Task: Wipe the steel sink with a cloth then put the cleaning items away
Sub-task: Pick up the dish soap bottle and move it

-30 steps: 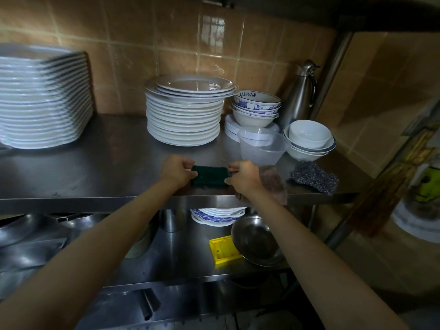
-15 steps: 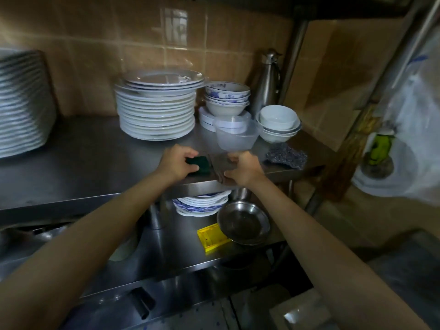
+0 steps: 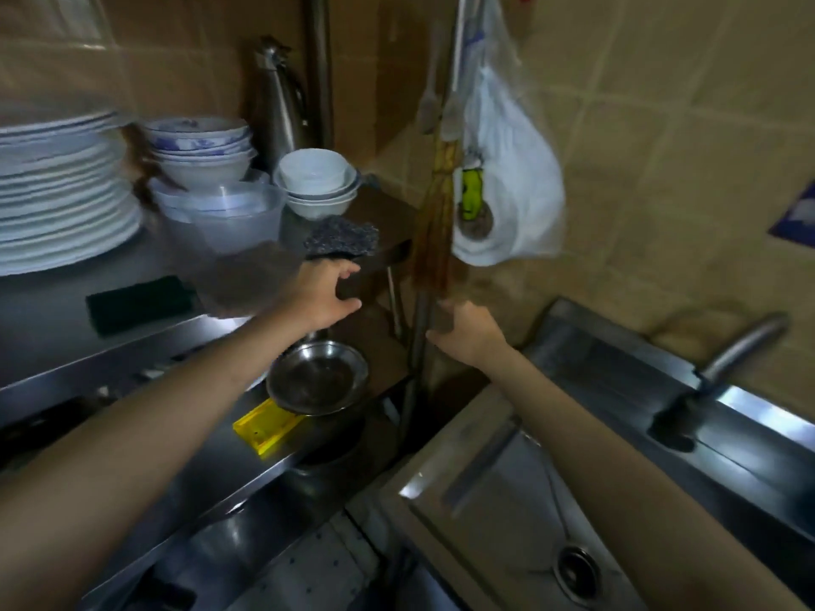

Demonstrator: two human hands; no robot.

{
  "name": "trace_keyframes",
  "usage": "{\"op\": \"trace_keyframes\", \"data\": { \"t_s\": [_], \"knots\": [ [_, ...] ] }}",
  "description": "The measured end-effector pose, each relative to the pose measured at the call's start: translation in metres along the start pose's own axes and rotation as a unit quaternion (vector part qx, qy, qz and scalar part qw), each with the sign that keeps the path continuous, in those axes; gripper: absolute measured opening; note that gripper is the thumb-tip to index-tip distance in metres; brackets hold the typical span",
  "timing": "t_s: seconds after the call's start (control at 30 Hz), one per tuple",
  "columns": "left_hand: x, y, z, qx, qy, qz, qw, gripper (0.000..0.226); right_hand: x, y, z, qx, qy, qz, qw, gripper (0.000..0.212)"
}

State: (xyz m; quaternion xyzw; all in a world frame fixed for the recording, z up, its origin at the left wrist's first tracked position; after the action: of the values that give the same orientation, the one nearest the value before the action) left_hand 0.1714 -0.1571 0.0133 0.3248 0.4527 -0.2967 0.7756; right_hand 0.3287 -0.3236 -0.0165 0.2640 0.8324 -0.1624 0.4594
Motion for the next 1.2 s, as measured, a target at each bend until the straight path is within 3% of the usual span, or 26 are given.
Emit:
{"op": "trace_keyframes", "data": {
  "t_s": [0.13, 0.27, 0.4, 0.53, 0.9, 1.2],
  "knots": [
    [0.058, 0.002, 0.066, 0.052, 0.017, -0.056, 0.997, 0.06, -0.019, -0.037, 0.08, 0.055, -0.032, -0.018, 0.998, 0.059],
    [0.119, -0.003, 0.129, 0.104, 0.046, -0.117, 0.987, 0.062, -0.032, -0.083, 0.155, 0.104, -0.036, -0.038, 0.993, 0.046],
    [0.169, -0.011, 0.19, 0.141, 0.043, -0.173, 0.974, 0.061, -0.045, -0.13, 0.215, 0.15, -0.053, -0.016, 0.987, 0.066],
    [0.217, -0.021, 0.242, 0.172, 0.018, -0.213, 0.962, 0.06, -0.059, -0.167, 0.266, 0.195, -0.056, 0.009, 0.979, 0.058],
    [0.301, -0.017, 0.347, 0.293, 0.0, -0.311, 0.904, 0.058, -0.086, -0.233, 0.363, 0.372, 0.007, 0.056, 0.927, 0.077],
    [0.347, -0.021, 0.434, 0.387, -0.007, -0.35, 0.853, 0.061, -0.106, -0.282, 0.417, 0.439, 0.024, 0.14, 0.887, 0.064]
  ]
}}
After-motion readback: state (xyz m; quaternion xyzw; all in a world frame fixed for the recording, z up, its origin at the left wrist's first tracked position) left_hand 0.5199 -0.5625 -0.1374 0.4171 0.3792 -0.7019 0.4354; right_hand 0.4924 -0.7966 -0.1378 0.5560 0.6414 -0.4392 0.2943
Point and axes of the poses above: each hand's wrist, its own y-axis towards the middle knuckle, its own x-axis out of the palm, z = x × y, the point moved 1 cm from there along y, towards the middle knuckle, and after that the axes turned 2 degrees about y, right-handed, at the moved point
